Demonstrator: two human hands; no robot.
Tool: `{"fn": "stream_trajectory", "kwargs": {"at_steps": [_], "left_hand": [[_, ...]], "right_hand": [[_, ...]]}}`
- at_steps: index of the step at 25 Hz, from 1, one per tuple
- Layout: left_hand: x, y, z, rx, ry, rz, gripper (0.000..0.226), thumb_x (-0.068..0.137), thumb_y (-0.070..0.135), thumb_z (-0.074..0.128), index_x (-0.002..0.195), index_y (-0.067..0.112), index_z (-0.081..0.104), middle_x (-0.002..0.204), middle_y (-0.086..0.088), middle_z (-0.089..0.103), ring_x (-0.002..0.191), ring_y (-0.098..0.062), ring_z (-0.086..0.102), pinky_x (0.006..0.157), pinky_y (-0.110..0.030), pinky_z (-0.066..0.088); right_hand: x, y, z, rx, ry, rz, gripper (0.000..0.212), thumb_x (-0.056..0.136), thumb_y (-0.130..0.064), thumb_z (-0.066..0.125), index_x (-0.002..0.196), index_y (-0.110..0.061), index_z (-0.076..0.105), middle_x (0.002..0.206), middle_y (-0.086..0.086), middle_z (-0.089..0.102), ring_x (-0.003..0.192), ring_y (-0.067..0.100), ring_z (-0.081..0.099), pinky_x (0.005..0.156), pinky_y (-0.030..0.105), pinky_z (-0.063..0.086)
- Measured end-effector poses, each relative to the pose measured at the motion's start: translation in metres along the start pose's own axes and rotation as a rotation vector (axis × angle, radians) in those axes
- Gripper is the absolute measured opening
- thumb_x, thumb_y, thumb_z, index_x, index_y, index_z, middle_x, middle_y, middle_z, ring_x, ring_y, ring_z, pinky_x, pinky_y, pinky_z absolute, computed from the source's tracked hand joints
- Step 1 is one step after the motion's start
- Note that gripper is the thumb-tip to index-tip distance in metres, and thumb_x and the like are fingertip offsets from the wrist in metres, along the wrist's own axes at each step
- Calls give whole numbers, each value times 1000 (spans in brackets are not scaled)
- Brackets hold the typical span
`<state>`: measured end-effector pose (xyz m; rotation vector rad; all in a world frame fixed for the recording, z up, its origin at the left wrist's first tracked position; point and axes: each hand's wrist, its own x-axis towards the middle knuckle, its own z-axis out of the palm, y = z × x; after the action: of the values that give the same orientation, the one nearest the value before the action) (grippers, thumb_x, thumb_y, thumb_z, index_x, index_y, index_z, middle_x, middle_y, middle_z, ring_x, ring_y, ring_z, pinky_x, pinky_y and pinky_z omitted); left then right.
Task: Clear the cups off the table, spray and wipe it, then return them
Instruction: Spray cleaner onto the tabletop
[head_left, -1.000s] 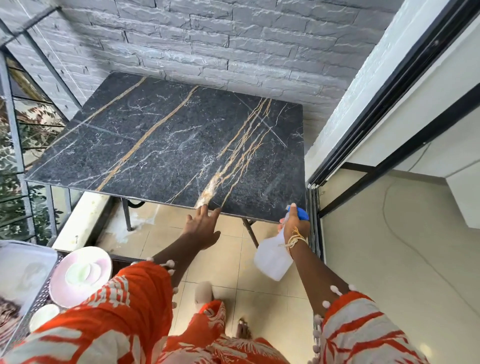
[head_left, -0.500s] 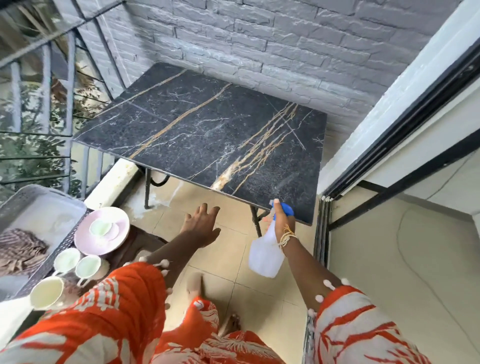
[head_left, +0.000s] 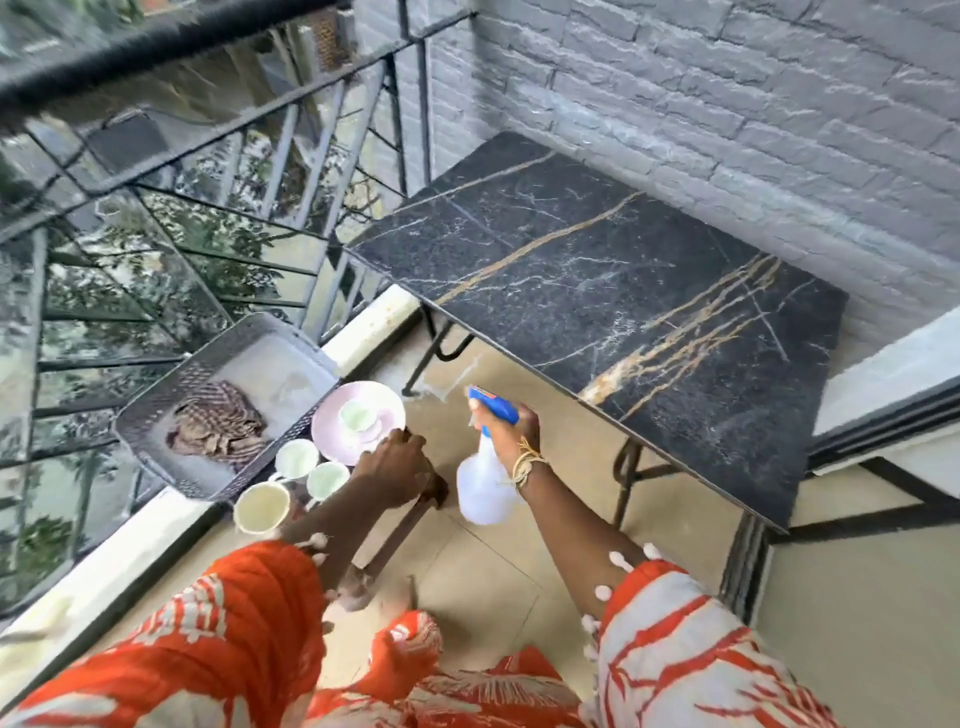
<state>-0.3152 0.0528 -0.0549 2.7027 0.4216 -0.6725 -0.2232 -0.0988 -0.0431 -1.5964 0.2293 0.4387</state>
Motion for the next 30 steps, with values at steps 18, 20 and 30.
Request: {"fn": "stream_trajectory", "kwargs": {"at_steps": [18,20,30], "left_hand": [[46,-222,-33,-521,136,-494,55,87,34,59,138,18,44,136,-15,44,120,-35,52,100,-45,44],[59,-230,-23,-559,166,-558,55,88,34,59,138,19,44,137,-14,43,121,-33,51,100,-43,44],[111,-280,22,-739,367,-896,47,86,25,59,129,11,50,138,-23,34,122,-42,44,103,-45,38]], "right_hand": [[74,-23,309,-446,-449,-208,18,84,-11,69,95,3,69,76,7,57,74,16,49,64,24,42],[93,-13,330,-547,-516,-208,18,89,-10,63,98,5,67,79,10,56,75,20,50,66,26,39],[124,37,362,-783,-708,-430,22,79,-10,71,71,-23,56,59,-8,46,61,11,37,54,12,33]]}}
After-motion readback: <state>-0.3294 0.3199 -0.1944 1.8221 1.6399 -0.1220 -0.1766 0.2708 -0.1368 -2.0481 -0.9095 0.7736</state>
